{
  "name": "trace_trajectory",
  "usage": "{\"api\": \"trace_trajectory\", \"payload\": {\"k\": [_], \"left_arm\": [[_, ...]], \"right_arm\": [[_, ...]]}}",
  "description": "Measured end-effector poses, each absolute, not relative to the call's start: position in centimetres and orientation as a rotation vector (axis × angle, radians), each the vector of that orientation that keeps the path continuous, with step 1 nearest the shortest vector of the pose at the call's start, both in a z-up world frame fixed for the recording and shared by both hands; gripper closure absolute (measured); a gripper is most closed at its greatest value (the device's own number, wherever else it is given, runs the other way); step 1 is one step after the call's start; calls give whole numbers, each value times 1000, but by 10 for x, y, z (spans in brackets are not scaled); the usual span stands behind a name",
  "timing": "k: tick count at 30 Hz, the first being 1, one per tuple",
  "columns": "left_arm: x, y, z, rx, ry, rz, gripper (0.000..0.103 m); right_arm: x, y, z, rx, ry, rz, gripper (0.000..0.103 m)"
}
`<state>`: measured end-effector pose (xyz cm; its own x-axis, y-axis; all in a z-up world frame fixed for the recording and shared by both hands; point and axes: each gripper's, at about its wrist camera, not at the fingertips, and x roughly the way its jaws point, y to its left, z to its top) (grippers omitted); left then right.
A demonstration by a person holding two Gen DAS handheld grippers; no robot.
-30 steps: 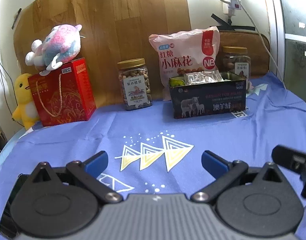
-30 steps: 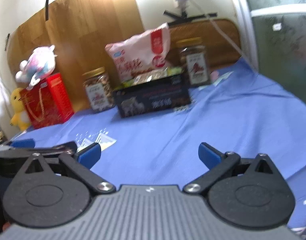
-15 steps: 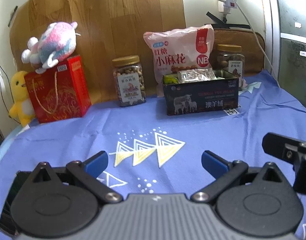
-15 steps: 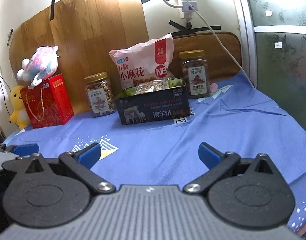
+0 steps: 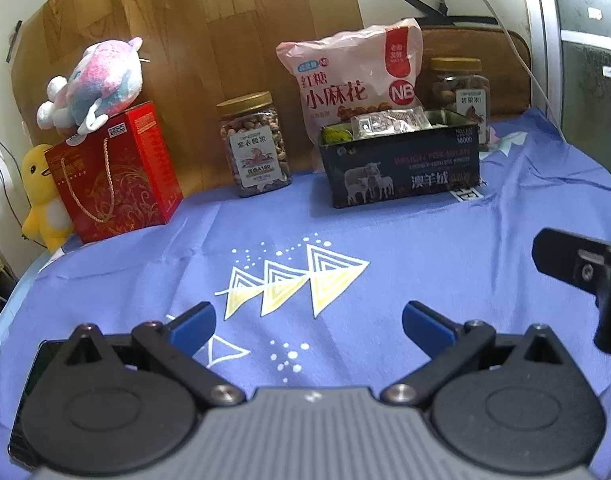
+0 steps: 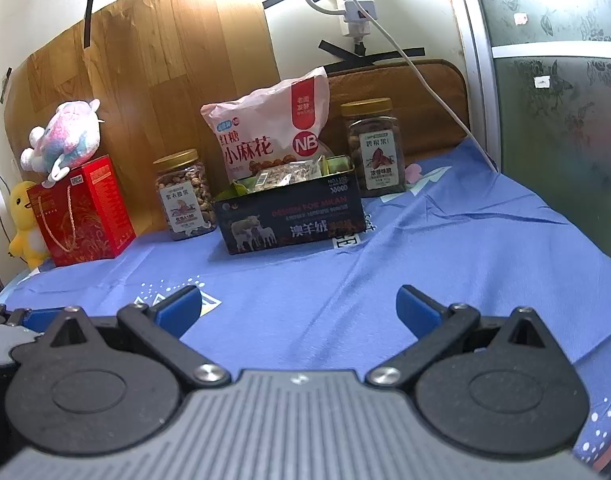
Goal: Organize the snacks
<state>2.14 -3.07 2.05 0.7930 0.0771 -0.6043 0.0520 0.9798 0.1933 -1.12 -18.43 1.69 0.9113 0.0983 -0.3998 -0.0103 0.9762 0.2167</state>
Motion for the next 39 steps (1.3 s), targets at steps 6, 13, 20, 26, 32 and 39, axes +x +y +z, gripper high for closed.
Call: {"api": "trace_trajectory", "payload": {"k": [6,13,20,26,32,39], "left_arm": [[24,-35,15,225,682,6,0],[26,-41,10,247,711,-3,0],[27,-42,7,250,732,-10,0],[28,-42,5,255,746,-11,0],[28,-44,1,268,756,-10,0],[28,-46,-2,278,776,-20,0]], "right_arm": [[-9,-187,14,226,431,51,0],[-8,-190,12,235,435,47,0],[-7,-192,11,241,438,45,0],[-7,-193,10,245,442,45,0],[-7,-194,10,249,446,43,0],[-7,-194,9,254,449,42,0]]}}
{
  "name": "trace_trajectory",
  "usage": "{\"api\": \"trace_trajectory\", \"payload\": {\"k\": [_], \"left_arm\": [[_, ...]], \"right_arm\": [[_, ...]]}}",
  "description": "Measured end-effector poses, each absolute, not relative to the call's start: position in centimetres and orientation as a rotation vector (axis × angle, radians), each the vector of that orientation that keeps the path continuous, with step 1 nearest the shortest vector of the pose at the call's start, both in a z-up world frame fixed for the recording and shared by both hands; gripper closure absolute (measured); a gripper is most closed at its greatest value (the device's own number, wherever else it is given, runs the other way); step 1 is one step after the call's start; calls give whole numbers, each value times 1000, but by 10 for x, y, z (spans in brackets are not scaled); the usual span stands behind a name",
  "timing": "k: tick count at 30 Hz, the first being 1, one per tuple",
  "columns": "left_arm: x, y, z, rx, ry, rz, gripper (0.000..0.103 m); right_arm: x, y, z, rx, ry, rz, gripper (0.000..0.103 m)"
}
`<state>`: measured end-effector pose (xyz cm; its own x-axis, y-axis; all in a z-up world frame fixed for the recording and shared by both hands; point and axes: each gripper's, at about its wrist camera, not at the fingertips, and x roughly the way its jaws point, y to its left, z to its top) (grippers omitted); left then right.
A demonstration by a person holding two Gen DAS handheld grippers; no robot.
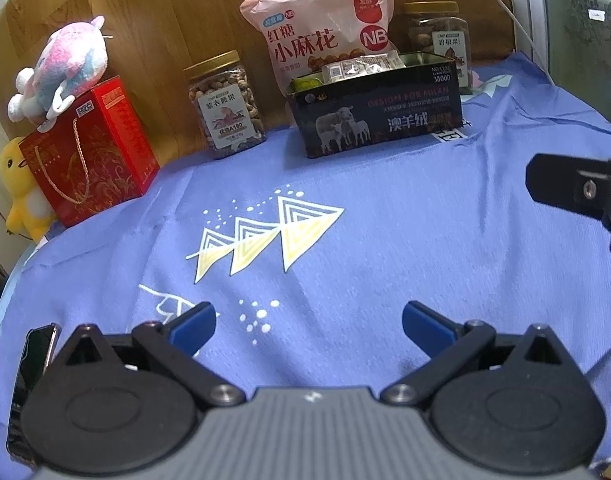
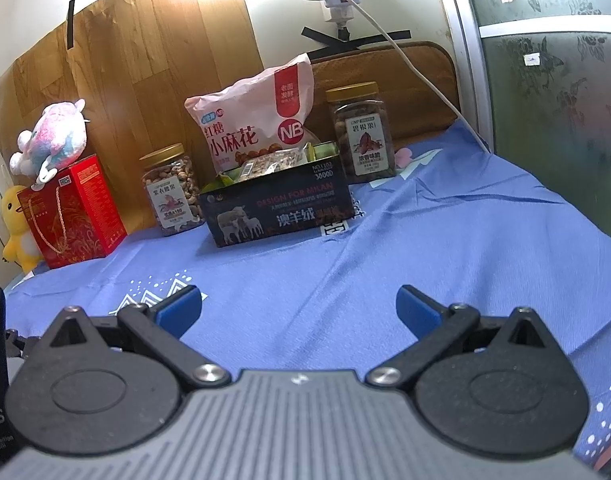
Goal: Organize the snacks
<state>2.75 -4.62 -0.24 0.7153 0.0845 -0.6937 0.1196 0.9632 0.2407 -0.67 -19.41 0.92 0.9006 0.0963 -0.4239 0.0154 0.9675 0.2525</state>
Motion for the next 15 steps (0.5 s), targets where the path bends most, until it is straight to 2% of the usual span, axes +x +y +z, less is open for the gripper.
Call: {"api": "trace_trajectory", "payload": {"k": [15], "left_arm": [[26,-51,-5,299,791,-37,0]], "right_arm": [[-5,-197,7,268,461,45,0]]}}
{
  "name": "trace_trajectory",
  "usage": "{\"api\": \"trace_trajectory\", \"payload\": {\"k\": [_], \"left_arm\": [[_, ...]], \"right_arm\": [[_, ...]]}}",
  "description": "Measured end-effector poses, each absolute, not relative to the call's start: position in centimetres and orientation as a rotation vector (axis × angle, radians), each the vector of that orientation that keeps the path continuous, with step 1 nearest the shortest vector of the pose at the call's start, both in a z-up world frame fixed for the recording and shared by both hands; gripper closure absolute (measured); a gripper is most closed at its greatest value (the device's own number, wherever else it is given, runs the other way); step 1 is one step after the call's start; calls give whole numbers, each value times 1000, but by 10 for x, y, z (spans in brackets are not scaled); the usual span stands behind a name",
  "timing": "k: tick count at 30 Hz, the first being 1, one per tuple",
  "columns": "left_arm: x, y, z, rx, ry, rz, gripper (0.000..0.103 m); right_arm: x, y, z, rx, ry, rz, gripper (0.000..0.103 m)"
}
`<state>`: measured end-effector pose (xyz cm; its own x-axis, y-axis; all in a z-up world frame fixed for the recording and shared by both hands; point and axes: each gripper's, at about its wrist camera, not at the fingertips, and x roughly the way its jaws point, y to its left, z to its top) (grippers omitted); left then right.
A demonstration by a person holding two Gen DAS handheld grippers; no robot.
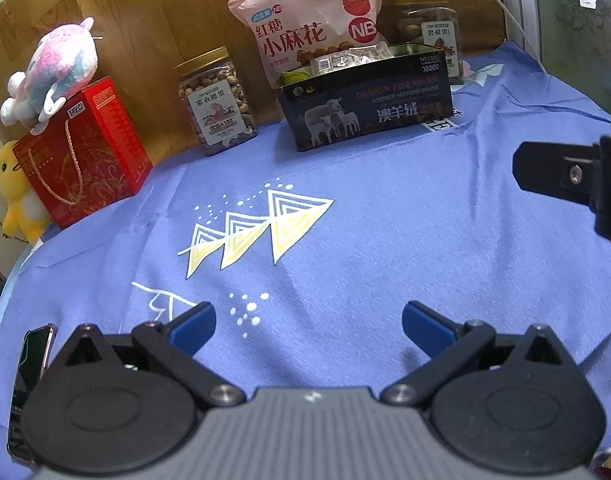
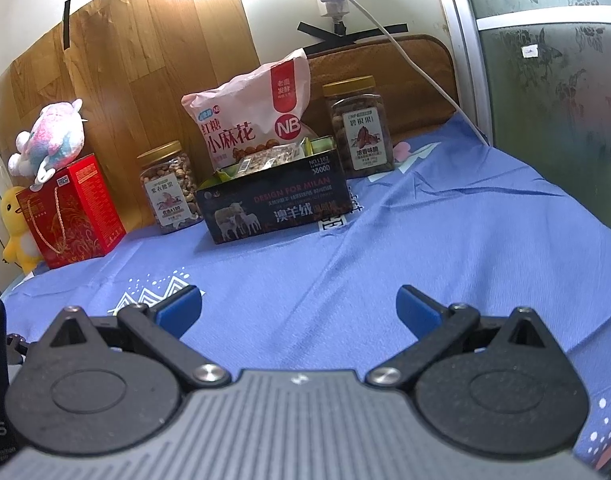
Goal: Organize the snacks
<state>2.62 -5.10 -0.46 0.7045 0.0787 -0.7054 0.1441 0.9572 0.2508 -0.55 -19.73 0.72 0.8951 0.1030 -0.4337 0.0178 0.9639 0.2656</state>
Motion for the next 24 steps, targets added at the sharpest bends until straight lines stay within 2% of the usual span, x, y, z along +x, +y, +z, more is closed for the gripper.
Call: {"api": "trace_trajectory", "payload": {"k": [24], "left_arm": [[26,-50,-3,275,822,-63,0]], "right_arm": [[-5,-198,6,271,462,45,0]]}}
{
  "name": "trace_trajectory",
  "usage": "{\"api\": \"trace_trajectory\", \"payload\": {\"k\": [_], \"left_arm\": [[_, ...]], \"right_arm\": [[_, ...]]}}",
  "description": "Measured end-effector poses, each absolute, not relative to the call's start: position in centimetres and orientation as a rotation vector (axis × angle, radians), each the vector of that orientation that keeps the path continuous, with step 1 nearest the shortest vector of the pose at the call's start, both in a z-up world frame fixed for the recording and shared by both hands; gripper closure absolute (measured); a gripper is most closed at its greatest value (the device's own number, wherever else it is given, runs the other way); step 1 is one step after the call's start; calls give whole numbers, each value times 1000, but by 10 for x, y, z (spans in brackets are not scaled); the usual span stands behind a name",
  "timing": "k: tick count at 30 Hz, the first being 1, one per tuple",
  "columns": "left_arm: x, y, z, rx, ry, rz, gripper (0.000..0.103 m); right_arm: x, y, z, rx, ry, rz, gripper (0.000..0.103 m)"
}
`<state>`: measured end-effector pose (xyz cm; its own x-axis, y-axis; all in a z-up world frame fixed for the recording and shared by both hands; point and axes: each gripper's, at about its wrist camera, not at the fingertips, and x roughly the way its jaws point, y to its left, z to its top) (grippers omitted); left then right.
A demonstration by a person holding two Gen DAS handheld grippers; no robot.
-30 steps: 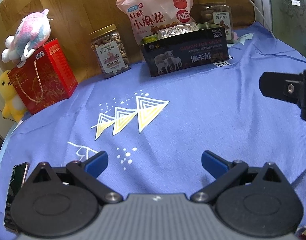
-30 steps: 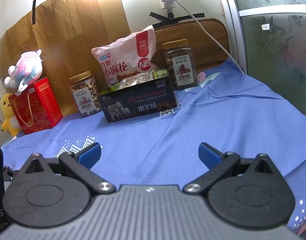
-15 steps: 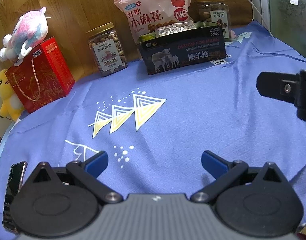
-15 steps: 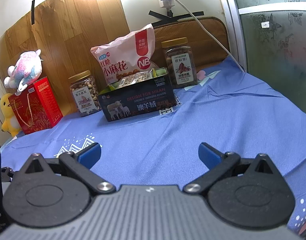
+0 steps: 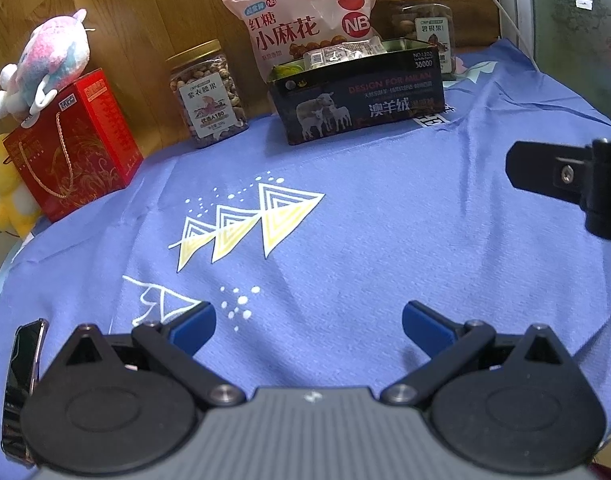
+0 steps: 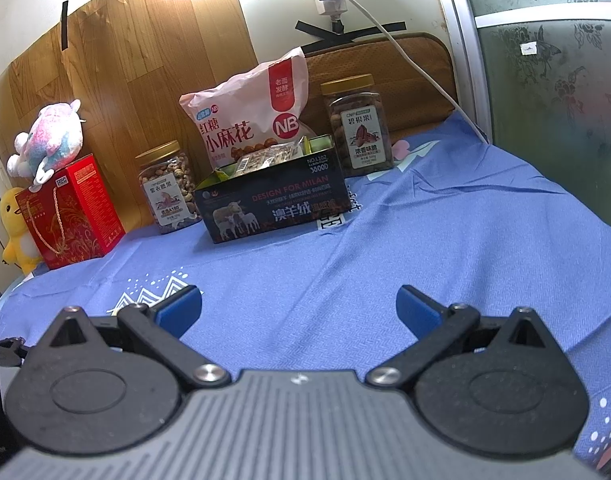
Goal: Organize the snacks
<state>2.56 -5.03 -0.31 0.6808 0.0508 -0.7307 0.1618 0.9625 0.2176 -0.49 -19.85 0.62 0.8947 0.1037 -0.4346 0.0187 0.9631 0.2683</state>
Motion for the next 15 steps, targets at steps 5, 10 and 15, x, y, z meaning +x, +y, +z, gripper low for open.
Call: {"api": "trace_trajectory", "payload": {"k": [5,10,15], "left_arm": [[26,-50,-4,266,832,-64,0],[25,-49,-3,259,827,-62,0],[24,-49,-1,245,817,-72,0]], "right_arm": [[-5,-199,6,271,462,44,0],[-5,-199,6,271,463,44,0],[-5,-199,6,271,463,44,0]]}}
